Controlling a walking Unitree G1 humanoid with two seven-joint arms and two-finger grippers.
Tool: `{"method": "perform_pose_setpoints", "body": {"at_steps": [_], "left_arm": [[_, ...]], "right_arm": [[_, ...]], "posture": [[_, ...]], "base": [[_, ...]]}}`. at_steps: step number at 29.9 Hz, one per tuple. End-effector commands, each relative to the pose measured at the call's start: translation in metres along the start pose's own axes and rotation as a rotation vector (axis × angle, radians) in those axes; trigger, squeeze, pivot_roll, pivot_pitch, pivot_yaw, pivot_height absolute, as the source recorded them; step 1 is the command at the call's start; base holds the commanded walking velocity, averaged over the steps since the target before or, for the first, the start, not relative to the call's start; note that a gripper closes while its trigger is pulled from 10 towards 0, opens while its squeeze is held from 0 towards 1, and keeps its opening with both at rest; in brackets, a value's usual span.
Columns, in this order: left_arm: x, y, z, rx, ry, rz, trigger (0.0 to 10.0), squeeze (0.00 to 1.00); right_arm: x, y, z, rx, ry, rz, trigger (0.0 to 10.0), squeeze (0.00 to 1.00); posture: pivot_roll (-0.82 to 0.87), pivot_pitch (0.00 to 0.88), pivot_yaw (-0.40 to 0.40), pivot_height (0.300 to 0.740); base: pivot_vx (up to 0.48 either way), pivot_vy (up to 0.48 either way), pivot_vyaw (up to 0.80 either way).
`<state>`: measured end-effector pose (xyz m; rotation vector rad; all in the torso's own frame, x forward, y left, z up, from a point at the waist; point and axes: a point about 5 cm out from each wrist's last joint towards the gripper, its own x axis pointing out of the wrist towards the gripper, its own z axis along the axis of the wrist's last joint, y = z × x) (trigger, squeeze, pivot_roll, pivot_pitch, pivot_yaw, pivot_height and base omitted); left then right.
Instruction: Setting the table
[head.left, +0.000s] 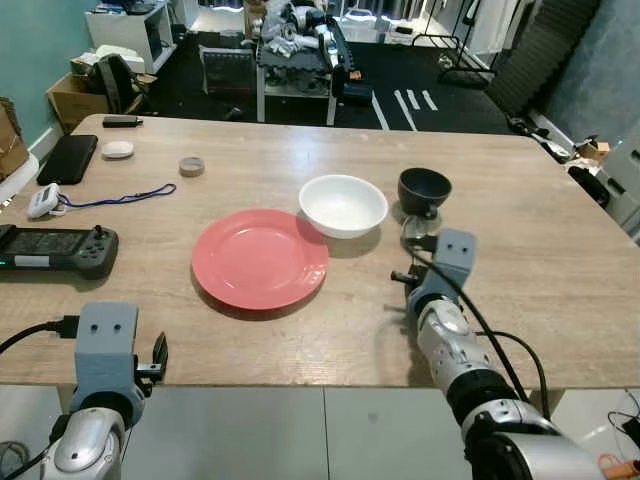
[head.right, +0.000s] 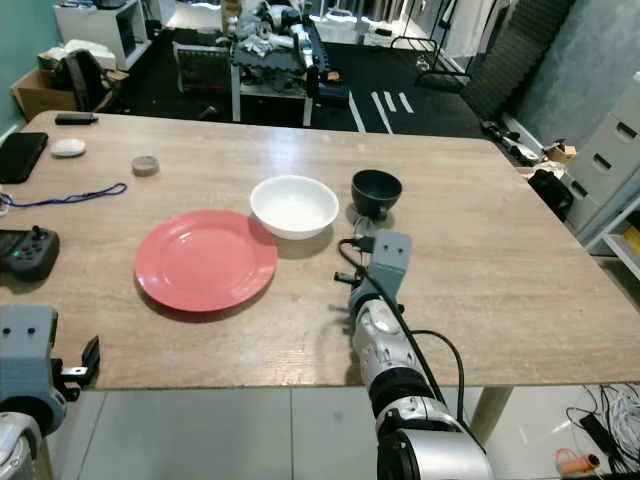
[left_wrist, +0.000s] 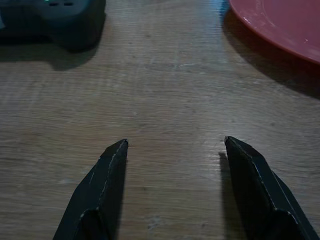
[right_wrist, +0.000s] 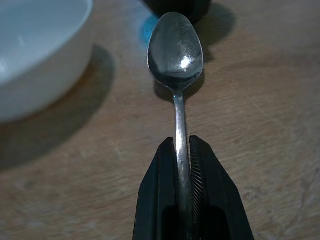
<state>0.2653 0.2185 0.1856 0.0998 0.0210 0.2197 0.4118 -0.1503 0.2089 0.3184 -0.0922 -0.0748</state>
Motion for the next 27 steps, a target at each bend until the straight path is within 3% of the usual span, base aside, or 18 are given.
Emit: {"method": "perform_pose_setpoints", "body": {"at_steps": [1,2,3,4,8,11,12,16,19,27], "left_arm": [[-0.002,0.002,-0.007,-0.009,0.034,0.008,10.0,0.0],[-0.002,0.0,-0.006,-0.011,0.032,-0.005,10.0,0.0],[-0.001,-0.003,-0.004,-0.015,0.027,-0.018,10.0,0.0],[-0.001,-0.004,-0.003,-0.017,0.024,-0.027,10.0,0.0],[0.001,-0.012,0.002,-0.032,0.008,-0.073,10.0,0.0],[0.001,-0.018,0.005,-0.039,-0.002,-0.11,10.0,0.0],[0.001,-0.022,0.007,-0.043,-0.009,-0.135,10.0,0.0],[0.004,-0.028,0.013,-0.05,-0.031,-0.168,10.0,0.0],[0.006,-0.032,0.019,-0.061,-0.055,-0.189,10.0,0.0],[0.007,-0.046,0.036,-0.033,-0.165,-0.288,10.0,0.0]], "right_arm": [[-0.003,-0.005,-0.008,0.048,0.019,-0.008,0.0,0.0],[-0.004,-0.005,-0.002,0.068,-0.01,0.003,0.0,0.0],[-0.007,-0.006,0.004,0.104,-0.043,0.023,7.5,0.0],[-0.009,-0.007,0.008,0.125,-0.063,0.036,10.0,0.0],[-0.026,-0.008,0.02,0.104,-0.141,0.112,10.0,0.0],[-0.038,-0.008,0.022,0.045,-0.166,0.149,10.0,0.0],[-0.049,-0.009,0.023,0.004,-0.182,0.168,10.0,0.0],[-0.066,-0.007,0.025,-0.035,-0.234,0.188,10.0,0.0],[-0.074,-0.005,0.025,0.015,-0.245,0.155,10.0,0.0],[-0.084,-0.009,0.019,-0.023,-0.263,0.101,10.0,0.0]], "posture": [[0.19,0.277,0.045,0.74],[0.19,0.273,0.045,0.74],[0.18,0.269,0.046,0.74],[0.18,0.268,0.047,0.74],[0.17,0.259,0.048,0.74],[0.15,0.251,0.05,0.74],[0.14,0.245,0.051,0.74],[0.13,0.229,0.055,0.74],[0.12,0.217,0.056,0.74],[0.12,0.182,0.062,0.74]], "base": [[0.0,0.0,0.0],[0.0,0.0,0.0],[0.0,0.0,0.0],[0.0,0.0,0.0],[0.0,0.0,0.0],[0.0,0.0,0.0],[0.0,0.0,0.0],[0.0,0.0,0.0],[0.0,0.0,0.0],[0.0,0.0,0.0]]}}
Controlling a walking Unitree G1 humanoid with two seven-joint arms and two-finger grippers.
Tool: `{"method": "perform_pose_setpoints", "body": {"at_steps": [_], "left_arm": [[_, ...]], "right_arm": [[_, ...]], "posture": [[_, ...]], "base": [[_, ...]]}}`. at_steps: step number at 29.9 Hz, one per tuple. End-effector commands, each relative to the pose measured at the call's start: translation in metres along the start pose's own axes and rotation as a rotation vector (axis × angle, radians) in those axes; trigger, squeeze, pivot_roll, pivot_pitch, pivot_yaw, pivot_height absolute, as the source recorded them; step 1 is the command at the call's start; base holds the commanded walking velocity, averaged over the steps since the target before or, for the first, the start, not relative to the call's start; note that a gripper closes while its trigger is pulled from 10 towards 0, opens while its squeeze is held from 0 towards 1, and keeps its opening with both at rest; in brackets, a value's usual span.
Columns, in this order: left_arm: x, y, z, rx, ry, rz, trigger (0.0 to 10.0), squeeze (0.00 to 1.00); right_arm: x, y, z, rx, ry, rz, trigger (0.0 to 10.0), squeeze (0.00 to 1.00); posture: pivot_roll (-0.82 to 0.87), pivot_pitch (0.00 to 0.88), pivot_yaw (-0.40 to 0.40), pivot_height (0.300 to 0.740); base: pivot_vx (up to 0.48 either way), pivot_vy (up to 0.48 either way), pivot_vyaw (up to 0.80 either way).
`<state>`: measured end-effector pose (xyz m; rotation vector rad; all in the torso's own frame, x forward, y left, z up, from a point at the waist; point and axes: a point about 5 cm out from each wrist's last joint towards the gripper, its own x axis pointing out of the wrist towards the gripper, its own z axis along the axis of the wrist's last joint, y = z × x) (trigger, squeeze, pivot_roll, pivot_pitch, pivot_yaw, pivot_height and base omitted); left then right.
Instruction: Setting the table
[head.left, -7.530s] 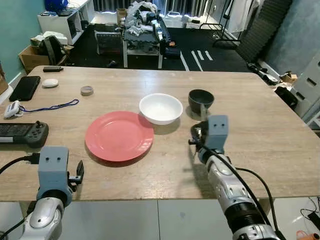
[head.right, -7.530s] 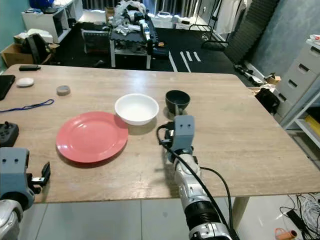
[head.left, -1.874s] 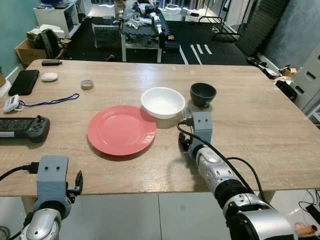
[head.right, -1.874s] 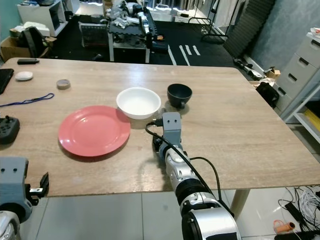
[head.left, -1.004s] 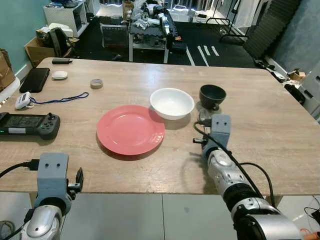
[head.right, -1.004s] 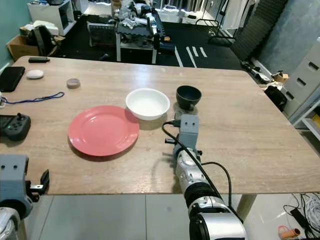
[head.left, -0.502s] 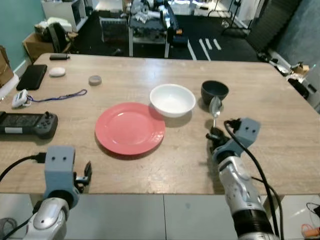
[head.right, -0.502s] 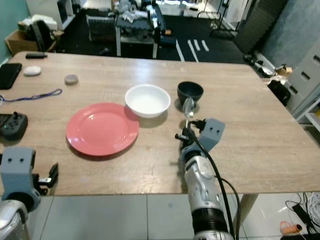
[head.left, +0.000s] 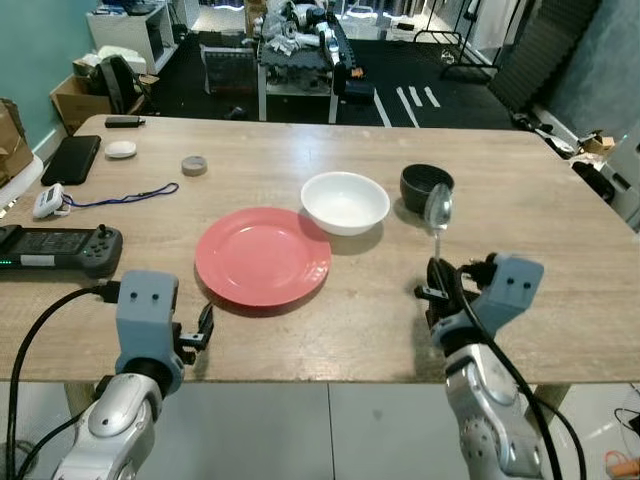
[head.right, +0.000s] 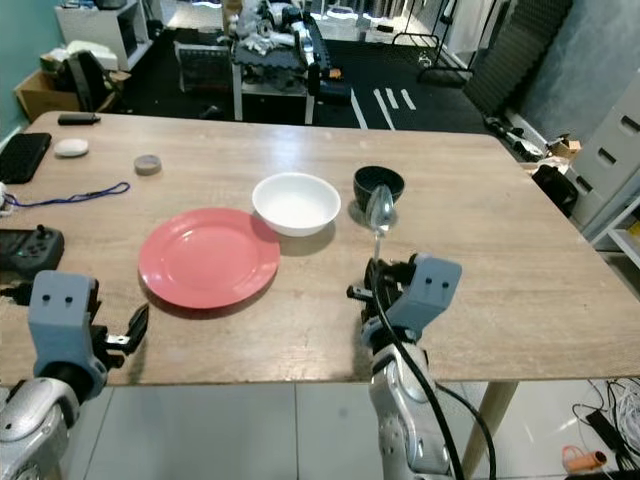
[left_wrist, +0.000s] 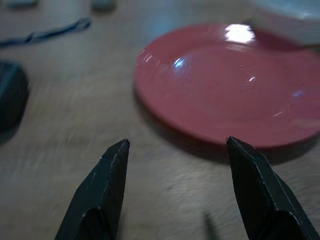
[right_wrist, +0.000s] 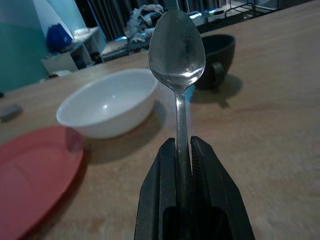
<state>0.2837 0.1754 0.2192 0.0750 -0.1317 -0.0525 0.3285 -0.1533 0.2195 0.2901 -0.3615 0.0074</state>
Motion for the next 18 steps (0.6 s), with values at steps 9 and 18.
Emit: {"method": "perform_pose_setpoints", "body": {"at_steps": [9,18], "left_arm": [[0.015,0.002,-0.012,0.026,0.038,0.056,10.0,0.0],[0.021,0.0,-0.013,0.043,0.028,0.052,10.0,0.0]], "right_arm": [[0.003,-0.008,-0.002,-0.052,-0.002,-0.03,10.0,0.0],[0.005,-0.011,-0.006,-0.065,0.009,-0.046,10.0,0.0]], "posture": [[0.11,0.154,0.057,0.74],[0.1,0.14,0.061,0.74]], "base": [[0.0,0.0,0.0],[0.0,0.0,0.0]]}}
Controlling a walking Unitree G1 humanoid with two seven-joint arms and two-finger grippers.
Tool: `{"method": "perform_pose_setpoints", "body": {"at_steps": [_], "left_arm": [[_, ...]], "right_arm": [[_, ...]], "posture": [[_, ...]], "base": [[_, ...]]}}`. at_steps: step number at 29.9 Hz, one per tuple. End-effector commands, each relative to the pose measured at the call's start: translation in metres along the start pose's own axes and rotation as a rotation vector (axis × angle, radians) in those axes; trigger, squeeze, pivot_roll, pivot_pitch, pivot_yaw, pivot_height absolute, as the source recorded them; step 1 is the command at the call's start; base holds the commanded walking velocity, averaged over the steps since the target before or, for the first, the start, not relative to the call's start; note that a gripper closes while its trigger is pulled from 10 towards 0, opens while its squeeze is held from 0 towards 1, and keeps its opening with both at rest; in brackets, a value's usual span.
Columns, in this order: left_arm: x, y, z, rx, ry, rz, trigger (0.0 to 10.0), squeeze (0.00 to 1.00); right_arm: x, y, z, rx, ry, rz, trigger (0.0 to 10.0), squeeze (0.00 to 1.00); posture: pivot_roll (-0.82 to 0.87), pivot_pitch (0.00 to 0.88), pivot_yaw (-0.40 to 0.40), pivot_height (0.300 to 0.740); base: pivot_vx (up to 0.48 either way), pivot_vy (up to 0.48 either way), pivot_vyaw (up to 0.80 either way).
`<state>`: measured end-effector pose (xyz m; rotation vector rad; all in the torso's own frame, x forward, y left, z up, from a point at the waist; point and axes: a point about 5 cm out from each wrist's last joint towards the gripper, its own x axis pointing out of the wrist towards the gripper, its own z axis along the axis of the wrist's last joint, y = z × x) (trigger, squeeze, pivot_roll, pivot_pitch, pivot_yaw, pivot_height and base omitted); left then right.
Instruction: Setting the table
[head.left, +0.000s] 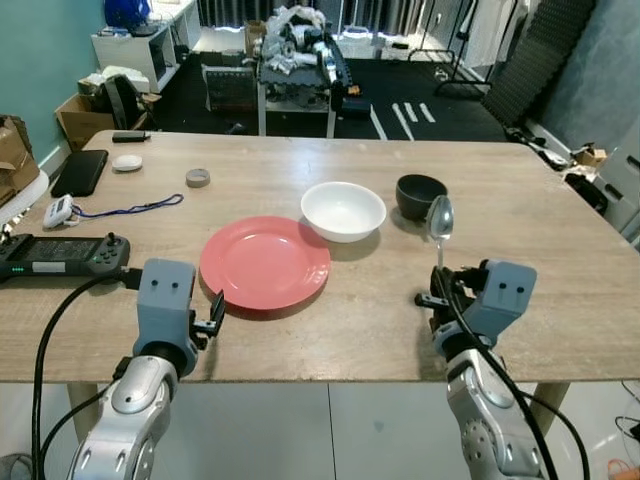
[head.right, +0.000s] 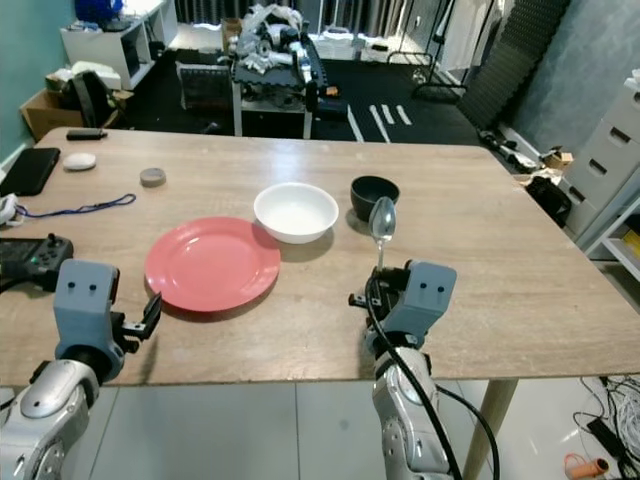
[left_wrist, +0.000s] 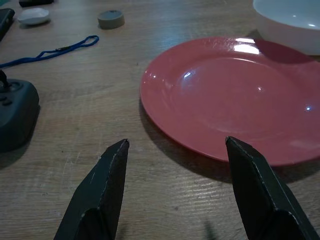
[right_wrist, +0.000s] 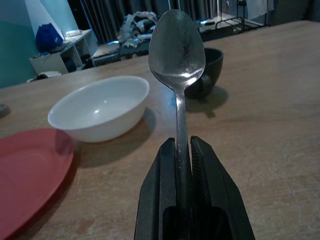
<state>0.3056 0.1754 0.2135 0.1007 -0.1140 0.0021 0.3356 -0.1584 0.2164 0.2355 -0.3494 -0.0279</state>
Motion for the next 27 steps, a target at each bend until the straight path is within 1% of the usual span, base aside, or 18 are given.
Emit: {"method": "perform_pose_setpoints", "body": {"at_steps": [1,3,4,10,16,27], "left_arm": [[0.001,-0.001,-0.004,0.017,0.006,-0.001,10.0,0.0],[0.001,-0.001,-0.005,0.02,0.004,0.0,10.0,0.0],[0.001,-0.001,-0.005,0.019,0.004,0.0,10.0,0.0],[0.002,-0.002,-0.006,0.021,0.001,-0.001,10.0,0.0],[0.002,-0.003,-0.006,0.022,-0.001,-0.007,10.0,0.0],[0.003,-0.004,-0.008,0.02,0.001,-0.012,10.0,0.0]], "right_arm": [[-0.001,-0.005,-0.003,-0.003,0.005,-0.023,10.0,0.0],[0.0,-0.006,-0.005,-0.001,0.015,-0.031,10.0,0.0],[0.0,-0.007,-0.006,0.015,0.025,-0.04,10.0,0.0],[0.001,-0.014,-0.01,0.039,0.042,-0.094,10.0,0.0],[0.002,-0.017,-0.011,0.025,0.043,-0.103,10.0,0.0],[0.001,-0.018,-0.013,0.02,0.052,-0.111,10.0,0.0]], "posture": [[0.1,0.139,0.061,0.74],[0.1,0.138,0.061,0.74],[0.1,0.138,0.061,0.74],[0.11,0.137,0.063,0.74],[0.11,0.14,0.067,0.74],[0.11,0.147,0.069,0.74]], "base": [[0.0,0.0,0.0],[0.0,0.0,0.0],[0.0,0.0,-0.58],[0.0,0.0,-0.76],[0.0,0.0,0.0],[0.0,0.0,-0.8]]}}
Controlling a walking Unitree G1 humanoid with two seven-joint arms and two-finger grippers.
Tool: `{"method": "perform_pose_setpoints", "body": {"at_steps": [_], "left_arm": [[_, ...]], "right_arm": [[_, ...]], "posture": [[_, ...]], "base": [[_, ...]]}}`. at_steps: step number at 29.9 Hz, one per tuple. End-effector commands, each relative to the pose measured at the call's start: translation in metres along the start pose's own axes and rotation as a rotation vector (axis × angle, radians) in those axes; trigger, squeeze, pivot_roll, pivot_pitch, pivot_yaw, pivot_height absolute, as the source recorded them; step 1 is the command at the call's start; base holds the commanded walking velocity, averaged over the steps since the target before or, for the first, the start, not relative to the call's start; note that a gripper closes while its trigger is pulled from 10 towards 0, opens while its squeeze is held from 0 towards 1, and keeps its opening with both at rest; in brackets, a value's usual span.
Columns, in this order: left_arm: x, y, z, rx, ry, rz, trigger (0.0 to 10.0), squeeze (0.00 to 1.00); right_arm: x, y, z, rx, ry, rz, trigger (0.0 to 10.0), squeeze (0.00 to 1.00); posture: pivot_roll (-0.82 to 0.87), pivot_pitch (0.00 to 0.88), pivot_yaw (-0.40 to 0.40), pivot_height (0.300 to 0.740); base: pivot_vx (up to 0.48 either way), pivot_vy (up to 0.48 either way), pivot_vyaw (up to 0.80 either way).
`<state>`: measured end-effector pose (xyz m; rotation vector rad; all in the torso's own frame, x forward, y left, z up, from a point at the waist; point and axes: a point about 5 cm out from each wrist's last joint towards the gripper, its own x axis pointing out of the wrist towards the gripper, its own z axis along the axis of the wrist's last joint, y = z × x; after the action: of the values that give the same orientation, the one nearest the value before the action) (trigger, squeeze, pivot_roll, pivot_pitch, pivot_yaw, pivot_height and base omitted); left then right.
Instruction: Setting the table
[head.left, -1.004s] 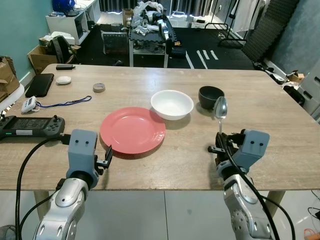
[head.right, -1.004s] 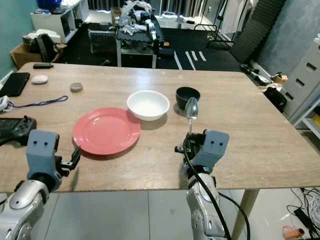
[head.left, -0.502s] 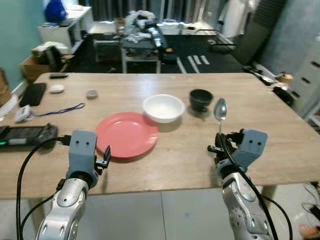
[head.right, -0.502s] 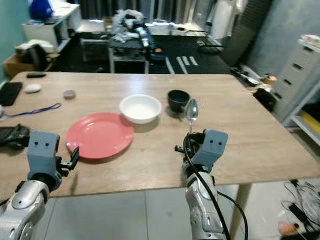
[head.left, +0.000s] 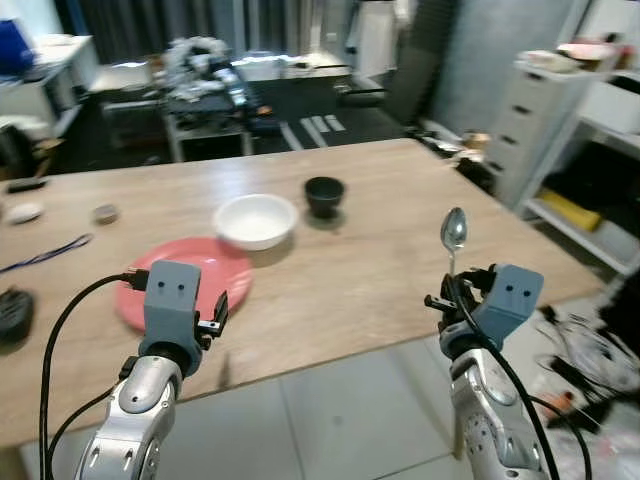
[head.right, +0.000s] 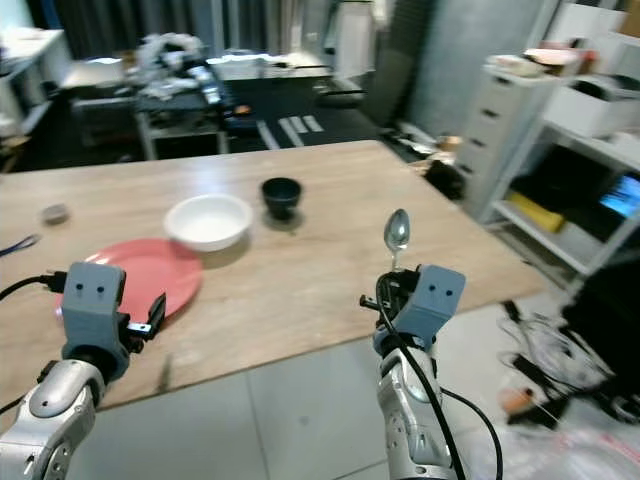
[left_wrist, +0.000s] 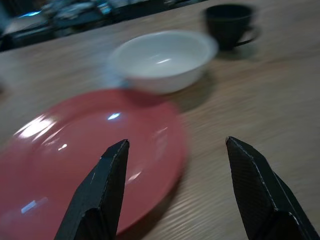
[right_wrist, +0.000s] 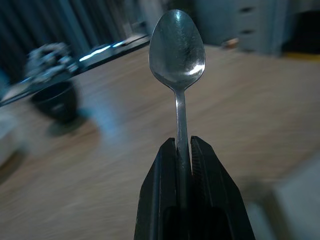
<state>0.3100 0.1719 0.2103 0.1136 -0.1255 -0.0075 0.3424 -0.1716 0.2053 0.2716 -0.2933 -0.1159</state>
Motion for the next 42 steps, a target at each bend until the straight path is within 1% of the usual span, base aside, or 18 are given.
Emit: {"method": "perform_pose_setpoints", "body": {"at_steps": [1,10,42], "left_arm": [[-0.0007,-0.0003,-0.0046,0.008,0.013,-0.003,10.0,0.0],[-0.0006,-0.0013,-0.0065,-0.009,0.027,-0.001,10.0,0.0],[-0.0009,-0.0045,-0.0091,-0.011,0.036,-0.016,10.0,0.0]], "right_arm": [[-0.002,-0.0029,-0.0036,0.001,0.007,-0.013,10.0,0.0],[-0.0026,-0.0033,-0.0063,-0.005,0.018,-0.013,10.0,0.0],[-0.0039,-0.0067,-0.0111,-0.02,0.037,-0.028,10.0,0.0]], "posture": [[0.11,0.147,0.069,0.74],[0.11,0.151,0.07,0.74],[0.11,0.157,0.072,0.74]], "base": [[0.0,0.0,-0.8],[0.0,0.0,-0.8],[0.0,0.0,-0.8]]}}
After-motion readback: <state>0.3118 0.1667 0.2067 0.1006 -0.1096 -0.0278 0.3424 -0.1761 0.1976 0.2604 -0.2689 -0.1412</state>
